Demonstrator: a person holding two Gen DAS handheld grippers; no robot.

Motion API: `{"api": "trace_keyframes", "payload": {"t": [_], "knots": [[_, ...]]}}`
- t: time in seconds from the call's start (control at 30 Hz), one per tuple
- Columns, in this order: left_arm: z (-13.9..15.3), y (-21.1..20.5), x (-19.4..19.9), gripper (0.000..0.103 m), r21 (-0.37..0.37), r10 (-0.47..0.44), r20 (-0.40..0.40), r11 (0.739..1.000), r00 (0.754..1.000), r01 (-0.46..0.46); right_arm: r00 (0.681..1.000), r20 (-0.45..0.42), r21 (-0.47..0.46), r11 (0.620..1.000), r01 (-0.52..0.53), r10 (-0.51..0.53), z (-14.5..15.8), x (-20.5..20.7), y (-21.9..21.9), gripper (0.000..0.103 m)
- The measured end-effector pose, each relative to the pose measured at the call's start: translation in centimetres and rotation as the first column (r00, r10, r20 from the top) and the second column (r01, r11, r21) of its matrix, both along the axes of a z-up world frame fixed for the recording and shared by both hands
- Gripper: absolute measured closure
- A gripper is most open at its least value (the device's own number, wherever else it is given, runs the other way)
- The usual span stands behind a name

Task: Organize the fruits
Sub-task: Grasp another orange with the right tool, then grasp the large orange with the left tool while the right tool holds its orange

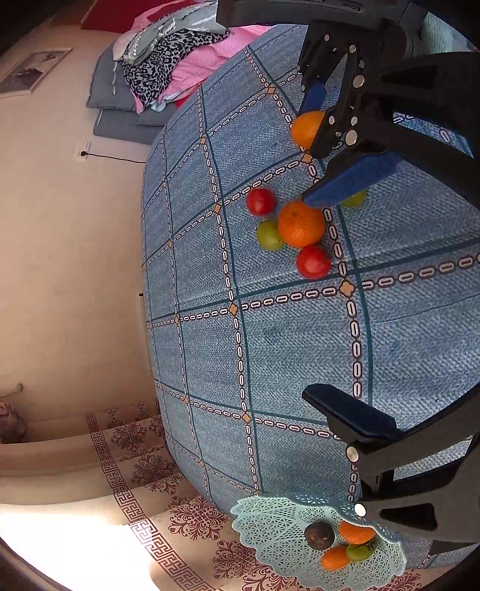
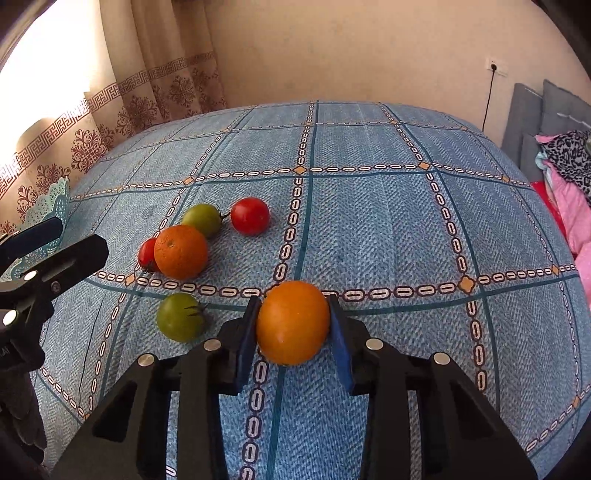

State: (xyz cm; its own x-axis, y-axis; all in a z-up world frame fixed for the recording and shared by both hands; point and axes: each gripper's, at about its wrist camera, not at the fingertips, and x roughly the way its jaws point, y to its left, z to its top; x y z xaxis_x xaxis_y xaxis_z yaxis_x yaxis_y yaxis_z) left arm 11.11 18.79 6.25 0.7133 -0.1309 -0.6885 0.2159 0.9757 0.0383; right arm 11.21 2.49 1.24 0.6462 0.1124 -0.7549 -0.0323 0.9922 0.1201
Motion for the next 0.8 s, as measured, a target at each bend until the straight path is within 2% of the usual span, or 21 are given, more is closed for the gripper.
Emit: {"api": "trace_keyframes", "payload": {"t": [0.13,0.27,0.37,0.53,0.8], "knots": [[-0.7,-1.3,0.6,0.006,0.01,-0.04,-0.009,0.999,0.999,0.04,1.0,0.002,0.018,0.999,0.027,-0.027,0.2,0.0,-0.9,0.067],[-1.2,-3.1,1.0,0.007,0.064,-0.084,0.002,0.994,0.996,0.084,0.998,0.018,0.025,0.998,0.064,-0.065,0.6,-0.1,-2.1,0.067],[-1.6,-4.2,1.5,0.015,0.094,-0.111,0.001,0.989,0.994,0.111,0.996,0.012,0.04,0.995,0.087,-0.087,0.7,0.2,-2.8,0.067],[-2.8,-5.1,3.0,0.034,0.105,-0.132,-0.041,0.985,0.99,0.136,0.995,0.01,0.049,0.994,0.097,-0.098,0.8,0.5,-3.2,0.067],[-4.4,-6.0,3.7,0.04,0.11,-0.136,-0.064,0.984,0.989,0.143,0.996,0.013,0.05,0.995,0.091,-0.092,0.9,0.2,-3.0,0.067]]}}
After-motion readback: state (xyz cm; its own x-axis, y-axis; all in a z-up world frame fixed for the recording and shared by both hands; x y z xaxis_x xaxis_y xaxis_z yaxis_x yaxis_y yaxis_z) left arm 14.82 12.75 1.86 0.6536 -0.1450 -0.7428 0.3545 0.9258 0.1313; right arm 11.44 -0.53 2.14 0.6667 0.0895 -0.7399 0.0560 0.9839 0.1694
